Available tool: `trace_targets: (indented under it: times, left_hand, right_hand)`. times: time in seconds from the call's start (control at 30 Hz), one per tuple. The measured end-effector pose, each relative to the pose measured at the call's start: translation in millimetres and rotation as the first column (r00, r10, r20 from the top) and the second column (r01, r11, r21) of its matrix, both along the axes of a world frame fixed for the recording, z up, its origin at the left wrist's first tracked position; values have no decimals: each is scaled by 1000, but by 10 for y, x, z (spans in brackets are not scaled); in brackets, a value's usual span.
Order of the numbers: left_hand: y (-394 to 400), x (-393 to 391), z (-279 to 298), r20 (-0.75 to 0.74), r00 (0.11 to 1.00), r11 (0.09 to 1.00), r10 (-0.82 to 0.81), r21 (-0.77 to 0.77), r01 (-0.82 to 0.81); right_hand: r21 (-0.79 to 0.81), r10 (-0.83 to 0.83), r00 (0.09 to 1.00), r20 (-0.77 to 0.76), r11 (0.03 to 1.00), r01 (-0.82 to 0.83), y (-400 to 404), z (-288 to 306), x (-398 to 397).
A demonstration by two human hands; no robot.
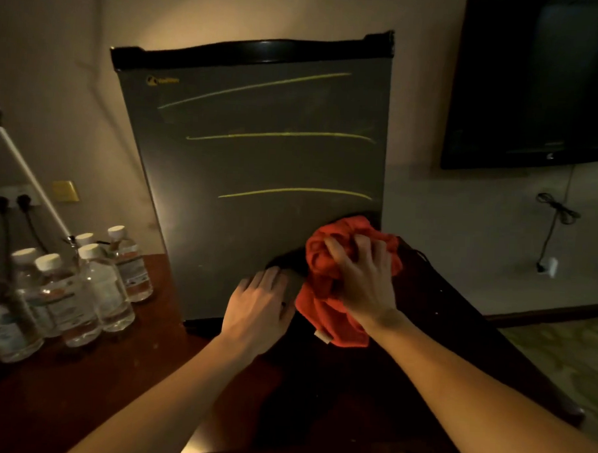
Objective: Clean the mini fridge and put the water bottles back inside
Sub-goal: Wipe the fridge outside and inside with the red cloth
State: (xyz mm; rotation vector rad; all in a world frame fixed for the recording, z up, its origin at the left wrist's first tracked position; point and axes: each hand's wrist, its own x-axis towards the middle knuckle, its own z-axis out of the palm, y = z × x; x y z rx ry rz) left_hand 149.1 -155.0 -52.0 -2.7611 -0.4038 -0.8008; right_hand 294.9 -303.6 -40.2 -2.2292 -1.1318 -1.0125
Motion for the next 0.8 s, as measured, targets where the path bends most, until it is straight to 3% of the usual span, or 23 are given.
trace_targets:
  times: [0.13, 0.3, 0.53, 0.63, 0.8]
  left_hand:
    - [150, -136, 80, -18, 996, 997, 82, 8, -82]
    - [318, -308, 101, 4, 996, 996, 89, 0, -89]
    - [580, -558, 311, 77, 993, 996, 88, 0, -88]
    - [726, -697, 397, 143, 985, 995, 95, -26, -92]
    - [857, -792, 459, 156, 979, 991, 130, -36, -126]
  right_hand:
    - [-135, 135, 967, 217, 985, -108, 388, -47, -178]
    - [-246, 56, 956, 289, 969, 18, 442, -266, -140]
    - [-87, 59, 886, 459, 996, -21, 1026, 485, -454]
    - [-60, 31, 912, 409, 998, -7, 1353, 857, -745]
    - [-32, 13, 898, 440, 999, 1, 1486, 835, -726]
